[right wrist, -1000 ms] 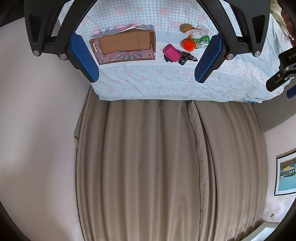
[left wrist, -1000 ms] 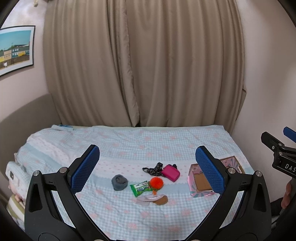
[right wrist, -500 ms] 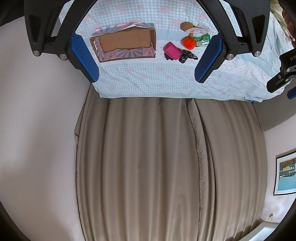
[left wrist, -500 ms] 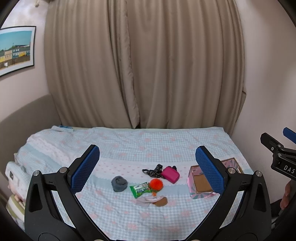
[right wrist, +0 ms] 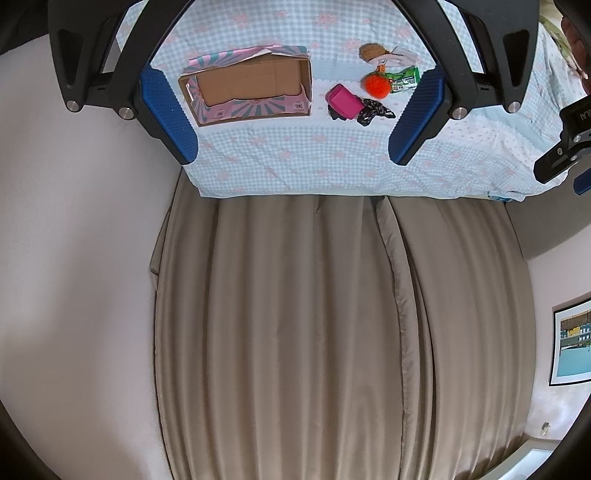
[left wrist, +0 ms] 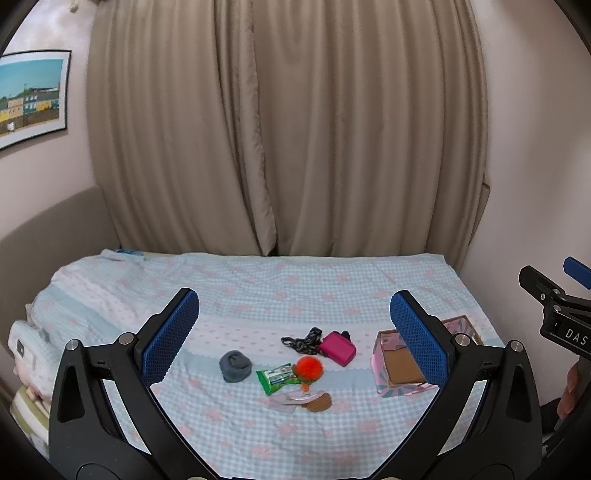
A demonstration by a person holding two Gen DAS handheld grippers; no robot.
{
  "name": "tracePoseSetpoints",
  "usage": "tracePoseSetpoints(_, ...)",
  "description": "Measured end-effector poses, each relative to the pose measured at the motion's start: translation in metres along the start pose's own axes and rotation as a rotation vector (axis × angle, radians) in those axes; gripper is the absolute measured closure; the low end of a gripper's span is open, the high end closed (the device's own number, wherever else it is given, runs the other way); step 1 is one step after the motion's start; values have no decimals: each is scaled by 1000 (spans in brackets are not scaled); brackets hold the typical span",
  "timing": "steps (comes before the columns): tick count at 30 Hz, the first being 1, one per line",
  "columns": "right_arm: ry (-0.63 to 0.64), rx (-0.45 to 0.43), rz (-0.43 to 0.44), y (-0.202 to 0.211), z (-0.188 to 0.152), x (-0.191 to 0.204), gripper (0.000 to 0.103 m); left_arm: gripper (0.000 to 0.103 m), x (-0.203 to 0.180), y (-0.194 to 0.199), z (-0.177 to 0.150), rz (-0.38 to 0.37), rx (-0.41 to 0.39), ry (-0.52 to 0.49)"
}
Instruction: Organize soft objects
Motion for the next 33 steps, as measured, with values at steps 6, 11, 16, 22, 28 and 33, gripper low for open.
tracePoseSetpoints(6,-1,0,1,0,0,0,0,0,-3,0,-1,-4,-1,-5)
tracePoseSetpoints(11,-1,-3,1,-1,1,-1,0,0,-4,0,-1,-4,-2,-4)
tracePoseSetpoints(16,-2,-4,1,0,0,-1,0,0,-4,0,-1,-4,-3,-6)
tracePoseSetpoints(22,-2,-4,1,0,1,-1,0,0,-8,2,-2,-9,-5,-6)
tracePoseSetpoints(28,-8,19,22,-3,1,0,0,0,-5,1,-1,18,24,2)
tracePoseSetpoints(33,-2,41,59,-12,-10,18,0,0,22,-11,-17,36,64,53)
Point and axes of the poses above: each gripper's, at about its wrist camera, not at the fingertips, and y roughly against the way its jaws point, x to its left, z to its top, the point moved 8 cm from there along -y, roughly the way its jaws point, and after that the axes turned 1 degree about -y, right-handed, at the moved point
